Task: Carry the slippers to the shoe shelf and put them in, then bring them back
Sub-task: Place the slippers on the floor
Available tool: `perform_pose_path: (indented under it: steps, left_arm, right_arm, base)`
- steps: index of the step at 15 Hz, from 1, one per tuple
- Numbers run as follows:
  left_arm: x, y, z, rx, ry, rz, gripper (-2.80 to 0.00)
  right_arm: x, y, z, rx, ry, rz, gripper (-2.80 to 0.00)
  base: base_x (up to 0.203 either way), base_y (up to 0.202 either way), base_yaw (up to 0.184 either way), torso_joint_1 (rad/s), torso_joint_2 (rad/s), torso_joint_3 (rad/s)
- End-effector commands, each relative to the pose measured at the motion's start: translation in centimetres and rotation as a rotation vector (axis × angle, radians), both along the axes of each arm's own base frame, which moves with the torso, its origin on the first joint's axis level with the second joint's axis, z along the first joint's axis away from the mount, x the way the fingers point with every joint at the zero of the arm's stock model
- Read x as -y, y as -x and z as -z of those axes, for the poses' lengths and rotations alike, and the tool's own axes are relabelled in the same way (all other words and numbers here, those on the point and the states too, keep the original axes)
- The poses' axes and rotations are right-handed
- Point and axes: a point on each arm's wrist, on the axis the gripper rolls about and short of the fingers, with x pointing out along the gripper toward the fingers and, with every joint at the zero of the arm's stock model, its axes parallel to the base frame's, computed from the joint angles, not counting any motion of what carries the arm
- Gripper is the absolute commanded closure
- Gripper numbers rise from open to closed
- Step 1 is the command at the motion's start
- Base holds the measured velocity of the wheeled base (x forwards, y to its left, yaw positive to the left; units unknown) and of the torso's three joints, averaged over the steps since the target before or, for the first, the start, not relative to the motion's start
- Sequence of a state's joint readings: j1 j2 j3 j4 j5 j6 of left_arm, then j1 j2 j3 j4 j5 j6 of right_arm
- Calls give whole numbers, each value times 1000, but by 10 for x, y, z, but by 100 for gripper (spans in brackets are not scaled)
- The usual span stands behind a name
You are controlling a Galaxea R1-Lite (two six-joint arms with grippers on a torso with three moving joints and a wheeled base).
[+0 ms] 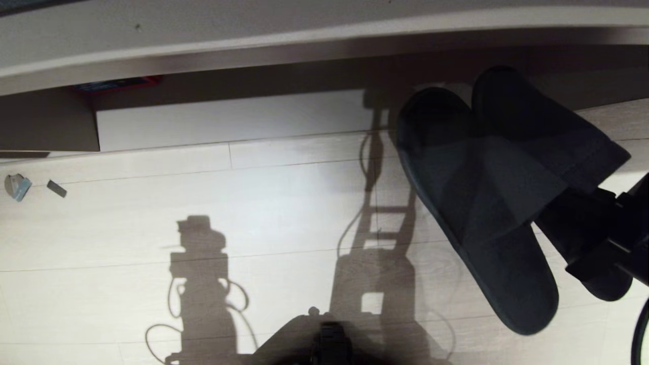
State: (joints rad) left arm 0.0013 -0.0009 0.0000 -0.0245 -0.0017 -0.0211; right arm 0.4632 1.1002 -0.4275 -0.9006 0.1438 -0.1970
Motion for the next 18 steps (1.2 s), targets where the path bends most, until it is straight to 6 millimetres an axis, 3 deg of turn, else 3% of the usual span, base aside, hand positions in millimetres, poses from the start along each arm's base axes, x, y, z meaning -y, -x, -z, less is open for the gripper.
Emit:
perform_pose_path:
  steps: [1,7,14,18]
  left_arm:
    - [0,-1,2,-8,0,0,0]
    - [0,-1,2,-8,-1,0,0]
    - [0,-1,2,-8,-1,0,0]
    - [0,-1,2,-8,-1,0,0]
  right_arm:
    - [12,34,2,-8,-37,-54,0]
    - [42,94,14,-95,-127,-177,0]
    - [58,119,-2,-20,-229,-135,0]
    - [63,128,-12,-4,-244,2,0]
  base:
    - [0,0,0,0,0,0]
    - [0,0,0,0,0,0]
    - [0,0,0,0,0,0]
    - [0,0,0,0,0,0]
